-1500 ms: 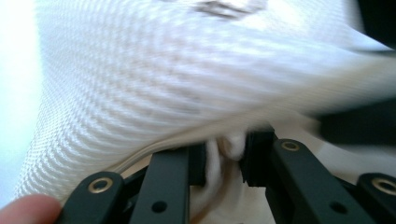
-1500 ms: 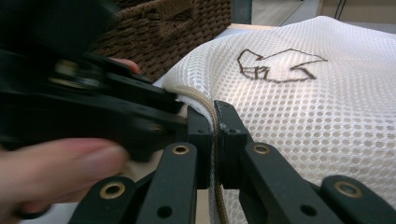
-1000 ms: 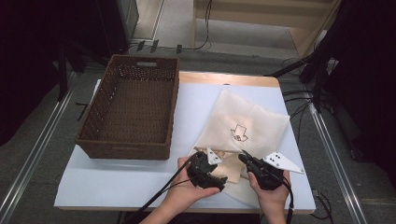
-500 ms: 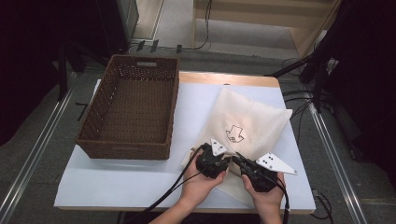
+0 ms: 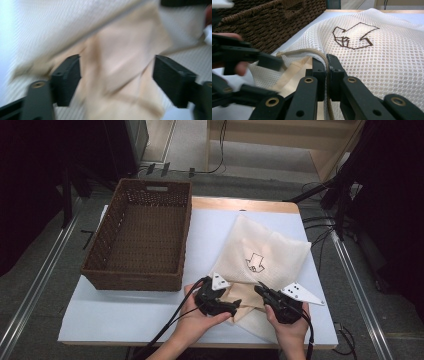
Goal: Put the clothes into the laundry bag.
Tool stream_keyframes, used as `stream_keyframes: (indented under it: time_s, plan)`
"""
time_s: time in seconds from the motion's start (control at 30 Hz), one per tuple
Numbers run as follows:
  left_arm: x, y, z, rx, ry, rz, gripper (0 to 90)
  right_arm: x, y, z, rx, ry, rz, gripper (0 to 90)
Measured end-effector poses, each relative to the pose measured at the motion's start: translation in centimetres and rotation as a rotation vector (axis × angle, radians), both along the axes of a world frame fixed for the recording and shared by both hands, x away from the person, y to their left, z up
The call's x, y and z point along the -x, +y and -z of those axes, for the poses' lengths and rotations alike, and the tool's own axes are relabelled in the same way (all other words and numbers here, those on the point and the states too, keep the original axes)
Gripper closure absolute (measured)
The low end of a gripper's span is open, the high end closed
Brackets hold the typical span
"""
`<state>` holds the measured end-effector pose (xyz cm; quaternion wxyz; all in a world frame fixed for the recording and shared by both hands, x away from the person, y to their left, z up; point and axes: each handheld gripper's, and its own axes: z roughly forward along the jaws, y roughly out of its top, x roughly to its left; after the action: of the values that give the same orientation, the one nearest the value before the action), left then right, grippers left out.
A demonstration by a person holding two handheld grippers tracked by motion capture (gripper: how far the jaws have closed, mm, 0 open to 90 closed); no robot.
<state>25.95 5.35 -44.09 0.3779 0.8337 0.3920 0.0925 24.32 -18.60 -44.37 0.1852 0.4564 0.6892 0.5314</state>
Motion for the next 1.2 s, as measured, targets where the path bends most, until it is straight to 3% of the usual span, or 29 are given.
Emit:
stream_keyframes:
  time_s: [0.07,0.17,0.2,0.27,0.33,0.37,0.43,0.5,0.57,0.63,0.73,0.9,0.93,1.03,1.1,1.2]
  plan:
    - [0.6,0.8,0.5,-0.002,0.027,-0.021,20.8,0.0,0.1,0.0,0.002,0.001,0.001,87.3]
    - [1.0,0.2,1.9,-0.104,0.077,0.011,19.1,-0.1,0.3,0.1,0.007,0.000,0.000,87.3]
    - [1.0,-0.2,2.3,-0.132,0.076,0.019,18.9,-0.1,0.4,0.1,0.008,0.003,-0.002,87.3]
    - [1.4,-1.0,2.3,-0.189,0.032,0.002,19.7,-0.1,0.6,0.2,0.016,0.004,-0.007,87.3]
    - [1.4,-1.6,2.2,-0.196,0.023,-0.014,31.8,-0.1,0.8,0.3,0.019,0.008,-0.010,87.3]
    - [1.5,-1.9,2.1,-0.192,0.020,-0.003,38.9,-0.1,0.9,0.4,0.023,0.009,-0.012,87.3]
    - [1.6,-2.7,1.9,-0.204,0.010,0.026,63.4,0.0,0.9,0.4,0.023,0.010,-0.016,87.3]
    - [1.9,-4.0,1.8,-0.224,-0.014,0.063,76.4,0.0,1.0,0.5,0.021,0.011,-0.020,87.3]
    - [1.3,-4.9,1.8,-0.191,0.018,0.102,78.8,0.1,1.2,0.5,0.021,0.013,-0.027,87.3]
    - [0.2,-5.8,1.9,-0.168,0.025,0.090,80.8,0.1,1.4,0.4,0.020,0.007,-0.036,87.3]
    - [-1.9,-6.4,2.0,-0.119,0.030,0.028,82.7,0.3,1.6,0.4,0.018,0.009,-0.045,87.4]
    - [-4.4,-6.6,2.9,-0.078,-0.032,-0.093,84.9,0.2,1.3,0.5,0.020,0.015,-0.010,87.5]
    - [-4.8,-6.4,3.4,-0.047,-0.032,-0.107,85.3,0.2,1.1,0.5,0.017,0.020,0.000,87.5]
    - [-4.7,-6.4,3.1,-0.038,-0.013,-0.108,83.1,0.0,0.3,1.0,-0.007,0.045,0.022,87.5]
    - [-4.2,-6.1,2.7,-0.041,-0.007,-0.061,73.0,-0.1,0.0,1.3,-0.014,0.056,0.030,87.5]
    - [-3.0,-5.0,1.9,0.010,-0.012,-0.017,60.7,-0.2,-0.1,1.3,-0.022,0.057,0.035,87.5]
